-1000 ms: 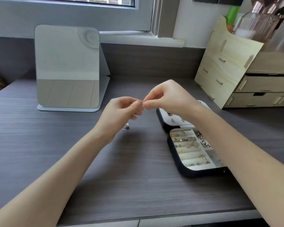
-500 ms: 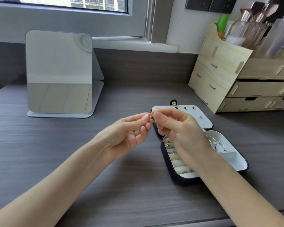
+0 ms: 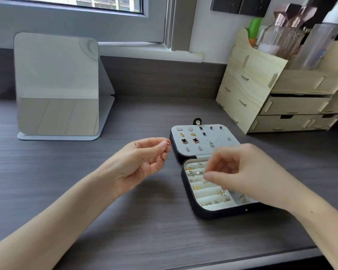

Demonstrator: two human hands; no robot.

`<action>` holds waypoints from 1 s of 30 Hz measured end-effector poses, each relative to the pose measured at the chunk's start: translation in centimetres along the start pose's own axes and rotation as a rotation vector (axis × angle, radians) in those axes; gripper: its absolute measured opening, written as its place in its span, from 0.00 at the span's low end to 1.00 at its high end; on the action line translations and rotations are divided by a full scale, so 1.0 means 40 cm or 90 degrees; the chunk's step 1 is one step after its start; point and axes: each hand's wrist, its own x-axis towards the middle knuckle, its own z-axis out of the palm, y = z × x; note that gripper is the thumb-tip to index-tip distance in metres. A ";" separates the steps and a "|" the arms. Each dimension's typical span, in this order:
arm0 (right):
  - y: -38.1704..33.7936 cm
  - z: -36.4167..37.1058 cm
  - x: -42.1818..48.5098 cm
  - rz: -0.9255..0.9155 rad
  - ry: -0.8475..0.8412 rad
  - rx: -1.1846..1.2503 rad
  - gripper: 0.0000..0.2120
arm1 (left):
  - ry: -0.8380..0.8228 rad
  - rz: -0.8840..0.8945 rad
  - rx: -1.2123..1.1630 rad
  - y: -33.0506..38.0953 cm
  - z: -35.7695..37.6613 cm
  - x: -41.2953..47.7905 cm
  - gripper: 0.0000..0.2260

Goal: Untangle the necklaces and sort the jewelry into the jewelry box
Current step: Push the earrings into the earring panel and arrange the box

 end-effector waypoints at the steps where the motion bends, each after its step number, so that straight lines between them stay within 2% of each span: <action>1: 0.003 0.004 -0.002 -0.012 -0.004 -0.070 0.05 | 0.003 0.002 0.005 -0.001 -0.001 0.000 0.04; 6: 0.034 0.045 0.007 -0.191 -0.005 -0.410 0.07 | 0.010 0.011 0.028 0.000 -0.003 0.002 0.03; 9: 0.055 0.066 0.009 -0.270 0.019 -0.509 0.10 | 0.007 0.013 0.034 0.000 -0.003 0.002 0.04; 14: 0.052 0.086 0.000 -0.312 0.128 -0.487 0.21 | -0.005 0.017 0.058 -0.003 0.001 -0.002 0.06; 19: 0.047 0.093 -0.011 -0.291 0.134 -0.521 0.24 | -0.013 0.021 0.074 -0.004 0.003 -0.005 0.07; 23: 0.059 0.091 -0.027 -0.284 0.125 -0.462 0.28 | -0.034 0.020 0.085 -0.006 0.006 -0.009 0.06; 25: 0.059 0.089 -0.034 -0.293 0.138 -0.440 0.25 | -0.056 0.017 0.090 -0.009 0.009 -0.011 0.05; 30: 0.033 0.084 -0.017 -0.278 0.298 -0.284 0.08 | -0.113 -0.005 0.087 -0.020 0.018 -0.020 0.05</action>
